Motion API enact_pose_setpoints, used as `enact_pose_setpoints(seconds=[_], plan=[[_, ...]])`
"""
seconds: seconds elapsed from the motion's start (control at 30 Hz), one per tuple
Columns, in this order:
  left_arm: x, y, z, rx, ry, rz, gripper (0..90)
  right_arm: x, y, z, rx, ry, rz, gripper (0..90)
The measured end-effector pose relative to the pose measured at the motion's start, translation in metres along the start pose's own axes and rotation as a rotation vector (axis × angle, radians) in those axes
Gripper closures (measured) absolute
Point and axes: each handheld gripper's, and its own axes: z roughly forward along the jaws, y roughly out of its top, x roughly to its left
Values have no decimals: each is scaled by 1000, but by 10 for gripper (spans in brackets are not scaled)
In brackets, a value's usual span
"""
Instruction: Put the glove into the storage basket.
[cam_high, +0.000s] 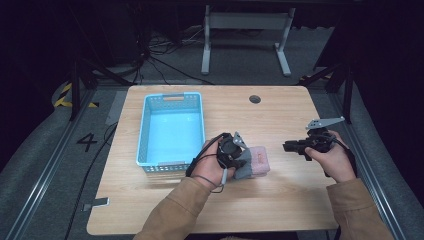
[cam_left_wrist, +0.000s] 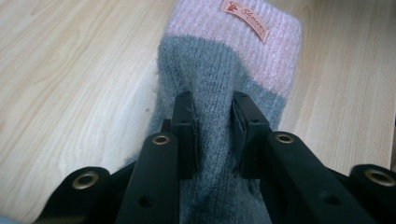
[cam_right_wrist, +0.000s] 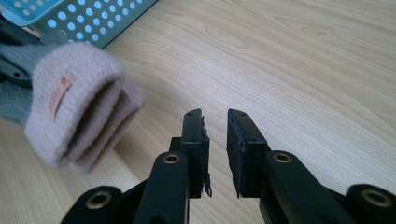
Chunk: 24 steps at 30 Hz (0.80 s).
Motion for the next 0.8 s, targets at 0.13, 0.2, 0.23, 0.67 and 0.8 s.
enact_pose_setpoints(seconds=[0.13, 0.2, 0.23, 0.67, 0.8], plan=[[5, 0, -9, -11, 7, -2, 741, -3, 0, 2, 5, 0, 5, 772], [9, 0, -16, -14, 15, -3, 741, -4, -1, 3, 8, -2, 9, 772], [12, 0, -20, -19, 21, 0, 741, -4, -2, 3, 11, -1, 10, 772], [36, -8, -60, -54, 68, -24, 741, -5, -12, 3, 33, -12, 30, 772], [44, -11, -69, -64, 73, -41, 741, -5, -15, 2, 38, -17, 33, 772]])
